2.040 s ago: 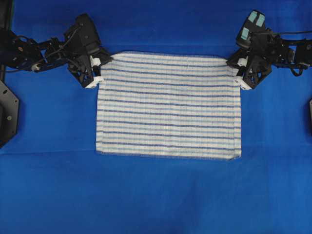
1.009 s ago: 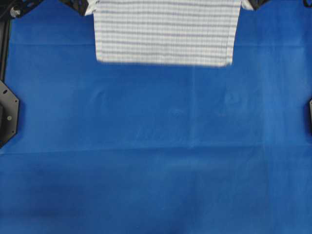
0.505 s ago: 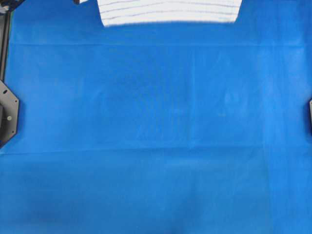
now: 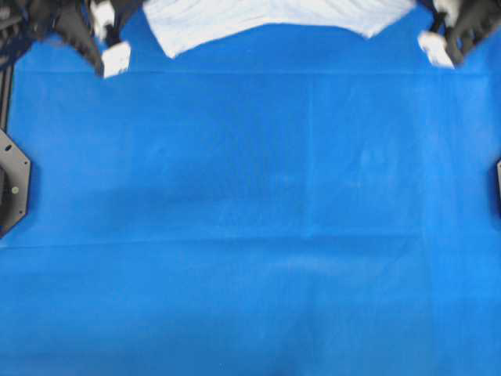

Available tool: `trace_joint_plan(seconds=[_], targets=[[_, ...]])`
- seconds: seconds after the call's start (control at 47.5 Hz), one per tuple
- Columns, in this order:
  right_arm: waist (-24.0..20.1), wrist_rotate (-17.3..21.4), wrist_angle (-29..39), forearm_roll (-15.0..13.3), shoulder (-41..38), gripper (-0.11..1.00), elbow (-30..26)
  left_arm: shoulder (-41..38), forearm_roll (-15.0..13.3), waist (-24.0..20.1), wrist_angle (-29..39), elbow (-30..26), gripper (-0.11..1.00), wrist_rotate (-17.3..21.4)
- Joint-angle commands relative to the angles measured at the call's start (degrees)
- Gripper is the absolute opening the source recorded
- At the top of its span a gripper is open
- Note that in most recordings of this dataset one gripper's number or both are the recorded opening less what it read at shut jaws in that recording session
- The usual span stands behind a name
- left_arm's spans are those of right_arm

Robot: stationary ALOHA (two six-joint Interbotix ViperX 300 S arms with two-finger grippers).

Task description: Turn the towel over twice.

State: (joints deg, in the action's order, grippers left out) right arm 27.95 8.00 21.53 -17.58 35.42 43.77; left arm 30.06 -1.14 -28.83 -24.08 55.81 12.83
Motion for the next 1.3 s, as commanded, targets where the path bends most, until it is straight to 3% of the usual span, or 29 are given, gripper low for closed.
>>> trace_joint_plan(seconds=[0.0,0.21,0.358,0.736,0.904,1.283], targets=[[-3.9,1.0,1.2,1.1,2.5,0.02,1.1,1.9,0.0,2.5,-0.1,2.0,0.03,-0.1],[-14.3,4.7,2.2,4.0,4.4,0.02,8.1,2.7,0.0,9.8,1.8,7.6,0.03,-0.2],[-20.4,8.3,0.0,6.2,3.5,0.02,11.7,2.0,-0.1,15.6,4.3,9.1,0.03,-2.4],[-30.9,16.2,-6.0,6.5,-3.5,0.02,15.6,-5.2,0.0,30.5,8.3,8.9,0.03,-4.7],[-33.7,17.8,-8.9,6.6,-7.7,0.02,15.7,-10.2,-0.1,33.8,8.3,8.8,0.03,-4.7],[-37.2,19.8,-14.0,6.6,-16.0,0.02,15.8,-15.5,-0.1,35.8,9.1,7.7,0.03,-5.4]])
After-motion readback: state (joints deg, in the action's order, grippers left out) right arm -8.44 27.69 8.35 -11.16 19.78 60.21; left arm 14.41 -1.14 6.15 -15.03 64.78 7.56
